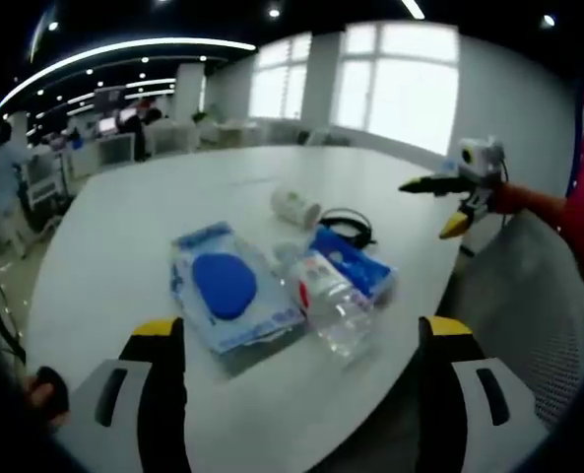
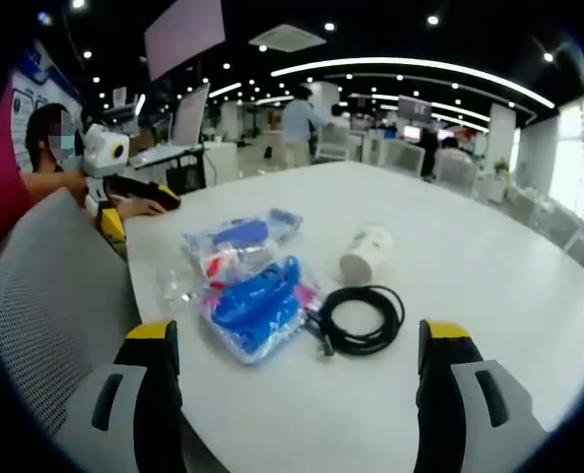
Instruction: Arrange the tabletop items into an orderly group along one side of the table until the central work area is clear of visible clutter.
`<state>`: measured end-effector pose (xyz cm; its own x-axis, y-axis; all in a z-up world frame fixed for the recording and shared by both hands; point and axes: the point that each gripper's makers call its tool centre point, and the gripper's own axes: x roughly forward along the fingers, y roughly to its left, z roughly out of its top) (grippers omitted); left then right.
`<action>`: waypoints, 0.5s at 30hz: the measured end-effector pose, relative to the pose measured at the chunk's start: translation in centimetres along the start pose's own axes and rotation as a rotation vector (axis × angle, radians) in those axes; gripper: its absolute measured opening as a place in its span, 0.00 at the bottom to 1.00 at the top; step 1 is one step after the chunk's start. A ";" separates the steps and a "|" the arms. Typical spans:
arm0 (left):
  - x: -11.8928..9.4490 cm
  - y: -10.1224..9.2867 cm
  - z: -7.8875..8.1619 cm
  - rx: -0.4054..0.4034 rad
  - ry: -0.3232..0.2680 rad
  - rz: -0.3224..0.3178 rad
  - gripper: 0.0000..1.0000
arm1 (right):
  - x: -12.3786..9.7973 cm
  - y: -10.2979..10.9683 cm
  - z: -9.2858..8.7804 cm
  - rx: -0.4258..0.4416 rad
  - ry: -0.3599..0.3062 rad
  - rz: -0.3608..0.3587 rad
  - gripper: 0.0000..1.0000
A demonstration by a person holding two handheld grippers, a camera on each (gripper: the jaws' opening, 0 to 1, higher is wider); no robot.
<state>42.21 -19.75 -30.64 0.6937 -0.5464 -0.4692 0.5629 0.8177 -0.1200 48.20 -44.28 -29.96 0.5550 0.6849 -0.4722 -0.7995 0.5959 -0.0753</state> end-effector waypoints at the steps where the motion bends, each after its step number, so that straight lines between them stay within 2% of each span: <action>1: 0.0 0.0 0.0 0.001 0.002 0.000 0.95 | 0.0 0.0 0.0 -0.001 0.000 0.001 1.00; 15: -0.1 0.0 -0.1 0.001 0.007 0.001 0.93 | 0.1 0.2 -0.2 -0.004 0.010 0.006 1.00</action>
<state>42.13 -19.66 -30.73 0.6908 -0.5444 -0.4757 0.5628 0.8180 -0.1190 48.00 -44.17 -30.22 0.5475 0.6845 -0.4814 -0.8039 0.5900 -0.0753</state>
